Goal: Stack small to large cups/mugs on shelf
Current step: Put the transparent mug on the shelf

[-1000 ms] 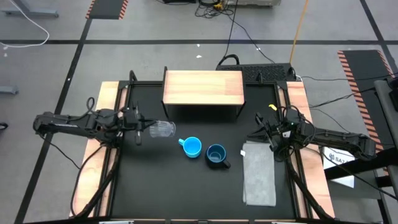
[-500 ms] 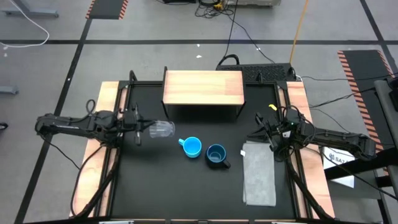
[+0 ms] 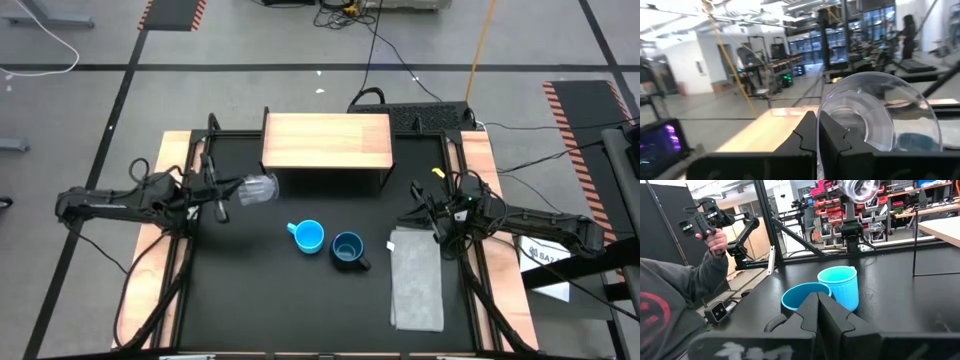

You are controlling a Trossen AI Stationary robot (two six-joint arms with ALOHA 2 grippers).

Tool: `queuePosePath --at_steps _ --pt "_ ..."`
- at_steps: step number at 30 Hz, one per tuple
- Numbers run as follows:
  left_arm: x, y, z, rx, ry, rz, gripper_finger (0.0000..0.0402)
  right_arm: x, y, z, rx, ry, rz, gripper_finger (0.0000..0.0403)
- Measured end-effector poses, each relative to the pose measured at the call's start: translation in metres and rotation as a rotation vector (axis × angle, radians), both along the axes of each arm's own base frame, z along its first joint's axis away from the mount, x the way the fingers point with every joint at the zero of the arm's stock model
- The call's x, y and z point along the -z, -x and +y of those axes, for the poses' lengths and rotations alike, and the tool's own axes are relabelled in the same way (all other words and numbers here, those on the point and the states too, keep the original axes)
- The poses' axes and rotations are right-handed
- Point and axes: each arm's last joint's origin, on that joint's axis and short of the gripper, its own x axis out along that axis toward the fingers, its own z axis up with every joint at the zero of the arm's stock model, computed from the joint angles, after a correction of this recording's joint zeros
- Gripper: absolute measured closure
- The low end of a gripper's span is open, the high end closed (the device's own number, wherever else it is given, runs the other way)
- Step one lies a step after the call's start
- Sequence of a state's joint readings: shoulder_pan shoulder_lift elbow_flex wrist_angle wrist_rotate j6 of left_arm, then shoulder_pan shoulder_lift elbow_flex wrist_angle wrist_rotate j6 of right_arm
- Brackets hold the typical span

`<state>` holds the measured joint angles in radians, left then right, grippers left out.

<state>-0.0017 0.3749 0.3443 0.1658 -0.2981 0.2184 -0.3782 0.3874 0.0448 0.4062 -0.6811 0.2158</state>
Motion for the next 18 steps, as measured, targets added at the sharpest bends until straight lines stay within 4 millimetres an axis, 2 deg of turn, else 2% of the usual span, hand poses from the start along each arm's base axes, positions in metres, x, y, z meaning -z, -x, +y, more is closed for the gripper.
queuePosePath --at_steps 7,18 --pt "-0.005 -0.009 0.011 -0.052 -0.035 -0.051 0.0401 0.0 0.0 0.0 0.0 -0.002 0.0 0.0403" --pt "-0.007 -0.029 0.04 -0.111 -0.092 -0.108 0.0401 0.0 0.0 0.0 0.0 -0.003 0.0 0.0403"
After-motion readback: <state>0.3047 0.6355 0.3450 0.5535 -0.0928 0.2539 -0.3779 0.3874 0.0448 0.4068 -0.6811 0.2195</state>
